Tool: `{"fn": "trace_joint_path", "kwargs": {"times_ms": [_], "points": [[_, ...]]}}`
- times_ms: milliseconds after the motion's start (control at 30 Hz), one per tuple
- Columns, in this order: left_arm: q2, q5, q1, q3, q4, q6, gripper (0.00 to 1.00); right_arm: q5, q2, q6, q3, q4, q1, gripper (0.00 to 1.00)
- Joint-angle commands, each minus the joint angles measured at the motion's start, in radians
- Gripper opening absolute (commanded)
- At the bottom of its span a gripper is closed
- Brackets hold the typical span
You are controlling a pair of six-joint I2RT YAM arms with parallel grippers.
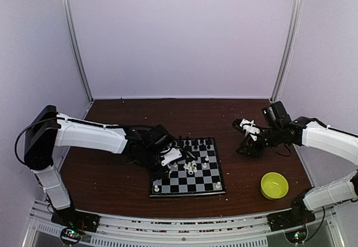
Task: Set up the chess pieces on the board
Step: Pick up the bishop from the chessboard, then pass from the left arm to the right
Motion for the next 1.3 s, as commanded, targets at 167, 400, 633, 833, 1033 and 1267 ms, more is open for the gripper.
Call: {"fn": "trace_joint_path", "kwargs": {"times_ms": [167,400,633,833,1033,1267], "points": [[-0.158,0.101,0.003,-0.108,0.39,-0.113,0.09,-0.101,-0.02,0.107,0.13,-0.057,-0.02,0.35],[-0.227,0.141,0.0,-0.115,0.581,-0.207,0.11,-0.461,0.181,0.228,0.443,-0.268,-0.019,0.37],[-0.237,0.122,-0.037,-0.061,0.658,-0.224,0.11,-0.661,0.348,0.474,0.558,-0.205,0.026,0.46],[-0.218,0.108,-0.062,-0.017,0.649,-0.209,0.12,-0.715,0.43,0.567,0.598,-0.176,0.088,0.49],[-0.205,0.104,-0.072,0.0,0.637,-0.203,0.12,-0.725,0.466,0.571,0.607,-0.171,0.15,0.48],[-0.21,0.099,-0.075,-0.003,0.624,-0.187,0.12,-0.747,0.463,0.616,0.565,-0.106,0.177,0.34]]}}
